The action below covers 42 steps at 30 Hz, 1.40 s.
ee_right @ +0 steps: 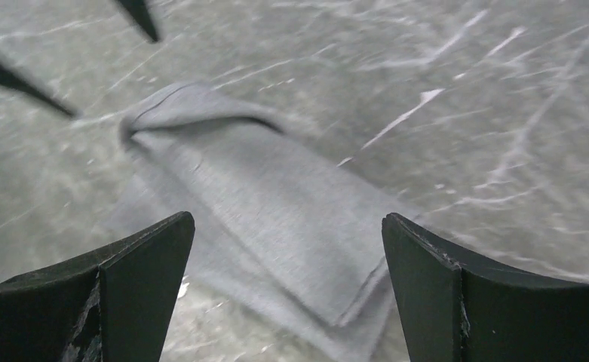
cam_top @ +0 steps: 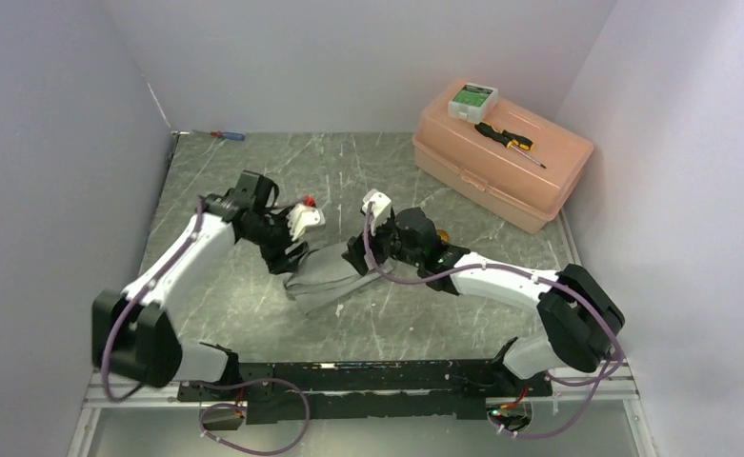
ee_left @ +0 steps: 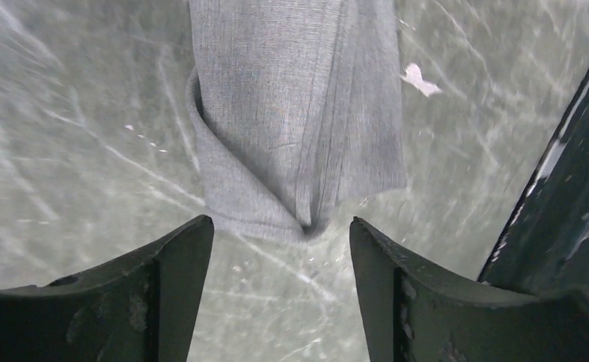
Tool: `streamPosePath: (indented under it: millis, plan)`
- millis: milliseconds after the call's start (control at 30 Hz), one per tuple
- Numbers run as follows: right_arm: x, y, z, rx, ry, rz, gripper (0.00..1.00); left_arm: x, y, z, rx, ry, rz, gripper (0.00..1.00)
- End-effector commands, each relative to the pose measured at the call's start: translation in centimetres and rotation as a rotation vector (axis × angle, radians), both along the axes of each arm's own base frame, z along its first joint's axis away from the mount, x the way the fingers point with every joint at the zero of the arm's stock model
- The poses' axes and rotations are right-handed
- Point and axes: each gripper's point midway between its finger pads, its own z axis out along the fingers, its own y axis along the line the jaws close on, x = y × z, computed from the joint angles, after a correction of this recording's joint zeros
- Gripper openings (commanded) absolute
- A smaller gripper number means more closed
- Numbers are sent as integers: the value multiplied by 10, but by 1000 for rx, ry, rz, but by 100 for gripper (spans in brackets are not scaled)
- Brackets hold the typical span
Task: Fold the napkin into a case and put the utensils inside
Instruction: Pick up the 2/3-rectangle-folded napkin at the center of the board.
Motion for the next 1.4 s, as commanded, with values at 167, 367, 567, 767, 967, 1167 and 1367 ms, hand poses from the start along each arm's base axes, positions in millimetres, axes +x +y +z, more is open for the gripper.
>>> streamPosePath:
  millis: [167, 367, 567, 767, 967, 1167, 1367]
  plan:
    - [90, -27, 74, 48, -105, -300, 100, 9, 4, 62, 11, -475, -280, 94]
    - [71, -22, 77, 81, -261, -153, 100, -26, -14, 44, -111, -337, -386, 94]
    - [49, 14, 43, 46, -62, 66, 84, -63, -32, 3, -93, -575, -727, 94]
    - [13, 39, 29, 115, -84, 243, 84, -73, -36, -33, -38, -595, -869, 87]
    - [0, 34, 7, 3, -216, 350, 95, -81, -35, -62, -18, -587, -958, 80]
    - [-7, 27, -2, -46, -310, 405, 96, -89, -28, -82, 7, -562, -1012, 72]
    - [-16, 43, 5, 32, -362, 432, 94, -88, -23, -94, 35, -595, -1029, 62]
